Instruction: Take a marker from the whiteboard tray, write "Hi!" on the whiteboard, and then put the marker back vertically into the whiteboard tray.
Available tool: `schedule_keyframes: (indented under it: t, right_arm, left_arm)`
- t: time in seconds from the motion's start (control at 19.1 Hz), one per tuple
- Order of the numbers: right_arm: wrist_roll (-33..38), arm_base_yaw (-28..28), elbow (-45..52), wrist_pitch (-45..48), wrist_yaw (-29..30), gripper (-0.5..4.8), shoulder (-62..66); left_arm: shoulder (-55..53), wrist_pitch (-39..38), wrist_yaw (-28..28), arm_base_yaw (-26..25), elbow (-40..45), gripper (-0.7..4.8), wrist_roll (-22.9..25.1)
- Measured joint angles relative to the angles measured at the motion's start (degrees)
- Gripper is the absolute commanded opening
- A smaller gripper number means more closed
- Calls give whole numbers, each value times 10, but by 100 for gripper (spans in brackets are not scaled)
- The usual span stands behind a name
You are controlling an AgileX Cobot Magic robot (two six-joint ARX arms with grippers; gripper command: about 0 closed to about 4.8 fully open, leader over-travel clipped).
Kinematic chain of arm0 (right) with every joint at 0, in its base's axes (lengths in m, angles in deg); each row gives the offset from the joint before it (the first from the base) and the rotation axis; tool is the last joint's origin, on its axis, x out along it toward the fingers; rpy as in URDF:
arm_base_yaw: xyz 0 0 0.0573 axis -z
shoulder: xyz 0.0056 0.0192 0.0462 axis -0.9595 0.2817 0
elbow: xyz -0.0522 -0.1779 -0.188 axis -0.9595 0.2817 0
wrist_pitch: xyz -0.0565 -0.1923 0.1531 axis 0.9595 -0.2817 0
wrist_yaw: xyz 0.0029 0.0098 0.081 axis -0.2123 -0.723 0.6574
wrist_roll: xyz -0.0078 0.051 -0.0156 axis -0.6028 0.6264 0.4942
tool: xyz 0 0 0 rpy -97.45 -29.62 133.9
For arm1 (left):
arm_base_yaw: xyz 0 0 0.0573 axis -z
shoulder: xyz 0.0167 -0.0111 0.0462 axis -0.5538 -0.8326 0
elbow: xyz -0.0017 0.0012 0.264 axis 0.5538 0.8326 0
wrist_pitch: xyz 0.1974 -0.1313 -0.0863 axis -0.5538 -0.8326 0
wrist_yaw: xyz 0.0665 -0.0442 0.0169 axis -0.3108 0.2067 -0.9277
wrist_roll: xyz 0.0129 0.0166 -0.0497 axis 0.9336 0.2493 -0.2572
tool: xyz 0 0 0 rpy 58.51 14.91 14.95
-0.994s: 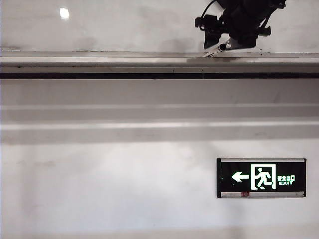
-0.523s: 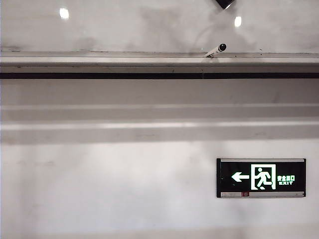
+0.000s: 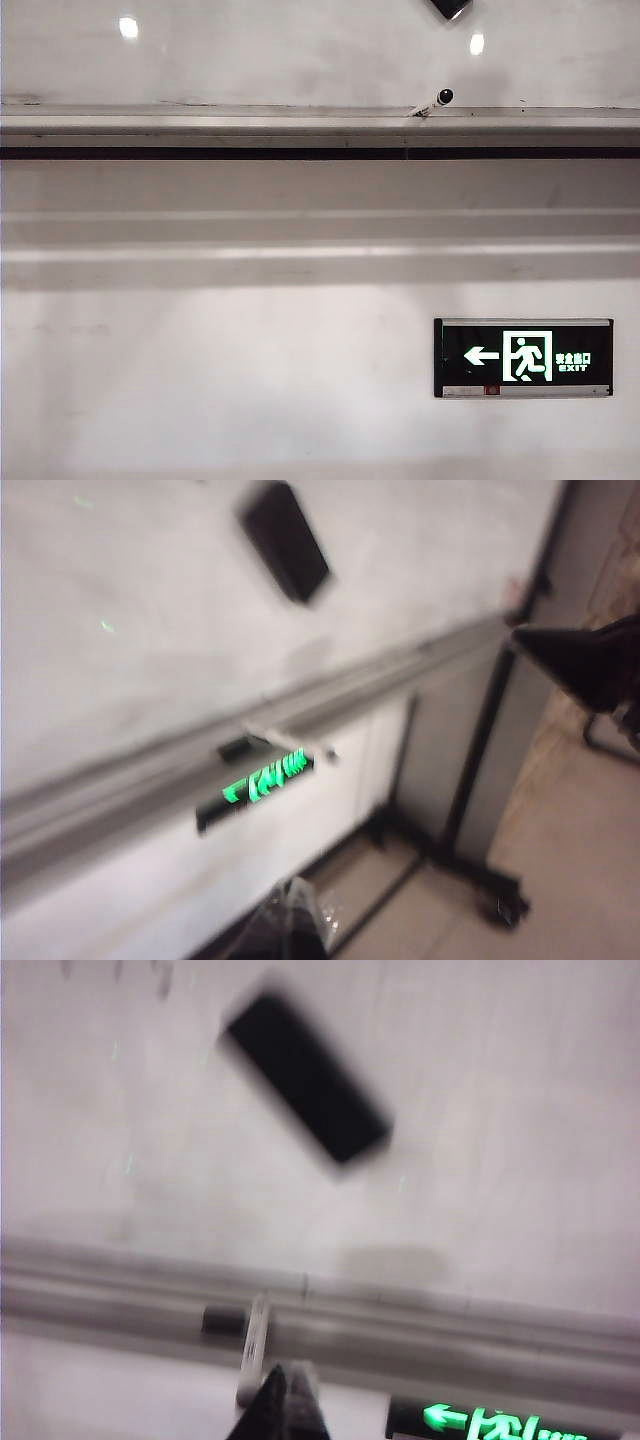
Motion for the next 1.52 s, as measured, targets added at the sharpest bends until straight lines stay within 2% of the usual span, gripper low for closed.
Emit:
schedule_keyframes:
  t: [0.1,0.31,0.42,0.68,0.78,0.84,1.05,1.2,1.36,1.52]
  right_arm:
    - [1,0,86,41,0,-5,-49]
    - [2,0,194,55,0,-5,-111]
    - [2,0,230,50,0,-5,-130]
    - [2,0,283,56,0,-5,-163]
    - [2,0,328,53,0,29,-192]
    - [2,0,341,46,0,28,-202]
    - [14,0,352,30,1,28,-219]
    - [23,0,353,-23,7,28,-221]
    - [24,0,353,-37,7,28,-221]
    - [24,0,353,-40,8,28,-221]
  left_arm:
    - [19,-12,-33,25,29,-6,17]
    - [78,7,-94,68,119,-6,25]
    - [115,22,-120,67,165,-6,27]
    - [210,72,-127,68,279,-6,33]
    - [257,93,-145,68,353,-6,30]
    - [277,100,-158,68,379,-6,30]
    - [326,155,-182,68,457,-6,7]
    - [342,171,-193,69,509,-6,4]
    - [346,220,-207,69,540,-6,-9]
    - [347,224,-232,68,544,-6,-11]
